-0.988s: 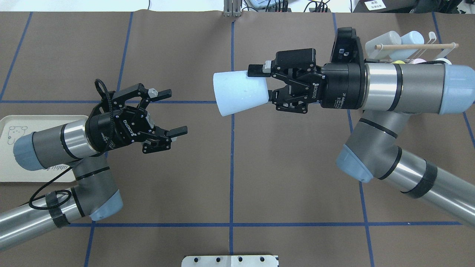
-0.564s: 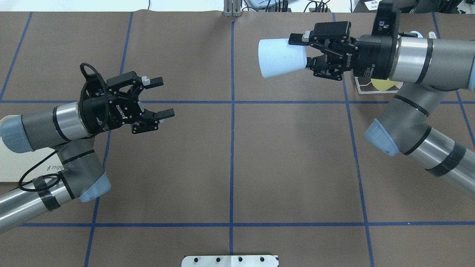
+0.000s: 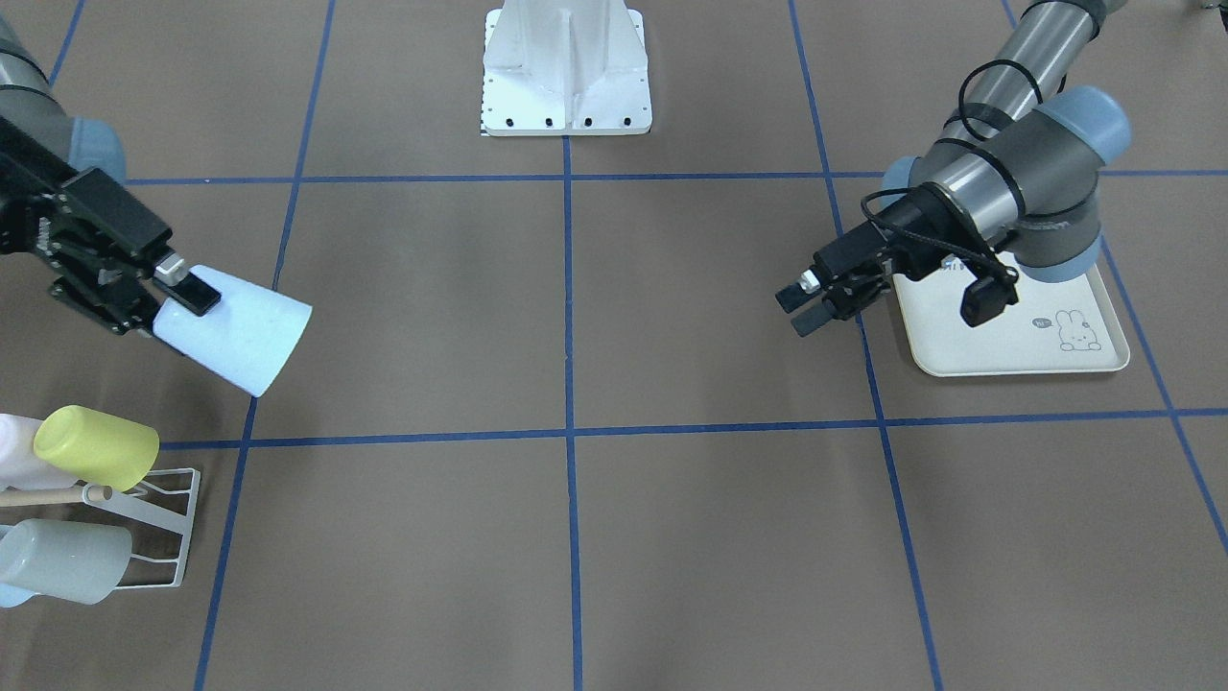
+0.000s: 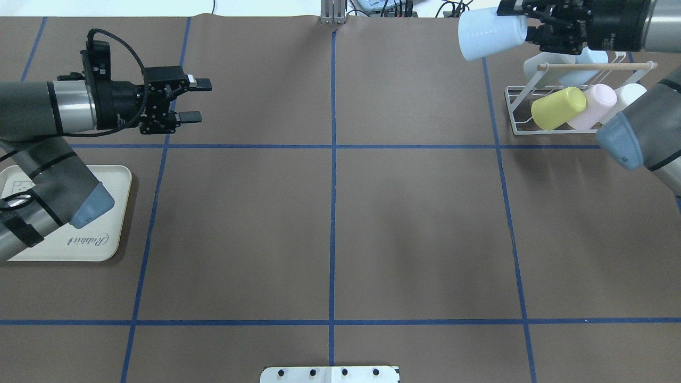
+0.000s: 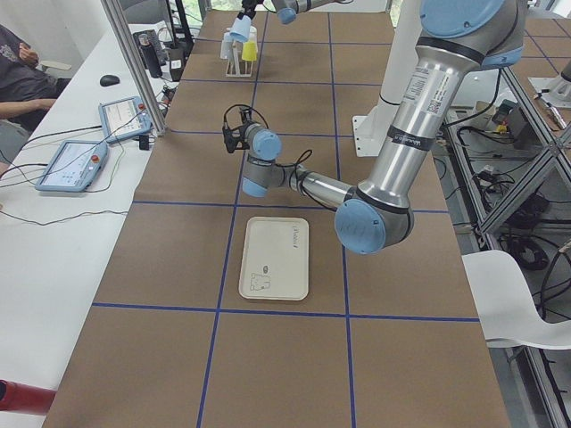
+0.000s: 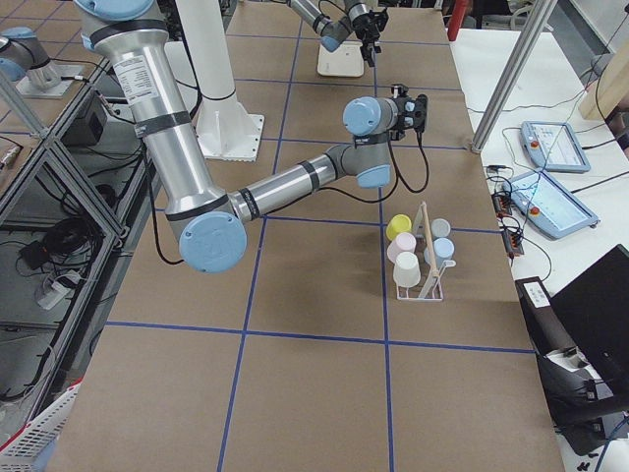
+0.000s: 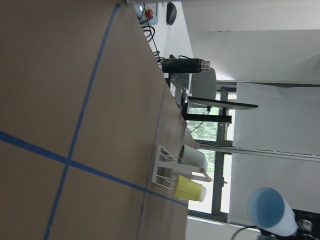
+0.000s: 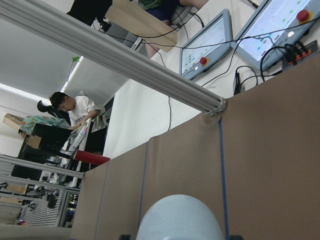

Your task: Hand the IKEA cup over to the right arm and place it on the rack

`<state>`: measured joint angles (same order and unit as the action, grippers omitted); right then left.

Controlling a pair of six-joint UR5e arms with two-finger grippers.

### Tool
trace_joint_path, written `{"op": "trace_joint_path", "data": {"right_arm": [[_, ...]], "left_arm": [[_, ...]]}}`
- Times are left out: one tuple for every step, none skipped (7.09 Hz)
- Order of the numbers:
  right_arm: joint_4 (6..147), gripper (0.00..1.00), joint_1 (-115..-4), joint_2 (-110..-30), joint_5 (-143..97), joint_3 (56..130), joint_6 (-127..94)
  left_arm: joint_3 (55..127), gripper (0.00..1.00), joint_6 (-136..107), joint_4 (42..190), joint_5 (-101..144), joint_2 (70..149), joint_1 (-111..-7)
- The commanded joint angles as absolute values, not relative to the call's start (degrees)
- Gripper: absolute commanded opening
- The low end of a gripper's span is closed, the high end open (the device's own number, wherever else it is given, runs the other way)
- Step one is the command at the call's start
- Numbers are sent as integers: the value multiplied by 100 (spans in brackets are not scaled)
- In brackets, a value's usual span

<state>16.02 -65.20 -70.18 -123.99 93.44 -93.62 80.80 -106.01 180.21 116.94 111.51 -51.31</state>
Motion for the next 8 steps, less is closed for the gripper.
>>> {"op": "trace_joint_path", "data": {"right_arm": [[2597,33,-6994,-7014,-12533,9264,-8406],[2976,33,-7187,-7022,-12551,9072,-7689],[3162,32,-7442,-6962,-12707,8670,-6951],[3329,31,-7610,-6874,-12839,8344,-6387],[3696,31,-7733,-6760,-12971,8089,-5781],[4353,31,-7952,-6620,-13242,7903,-4809],[5238,29,-8111,-6392,-13341,7867,-4016],[6021,28,-8199,-6172,-13350,7744,-3129]], "left_arm": [[8103,100,-8598,16898,11935,10778,-5719],[8104,100,-7691,16249,11927,10741,-5896],[8104,100,-6855,15477,11848,10749,-6063],[8138,100,-5951,14825,11839,10749,-6325],[8182,100,-5263,14270,11587,10749,-6433],[8322,100,-4760,13603,11227,10749,-6425],[8549,100,-4433,13092,11102,10740,-6425],[8761,100,-4421,12608,11101,10732,-6425]]}}
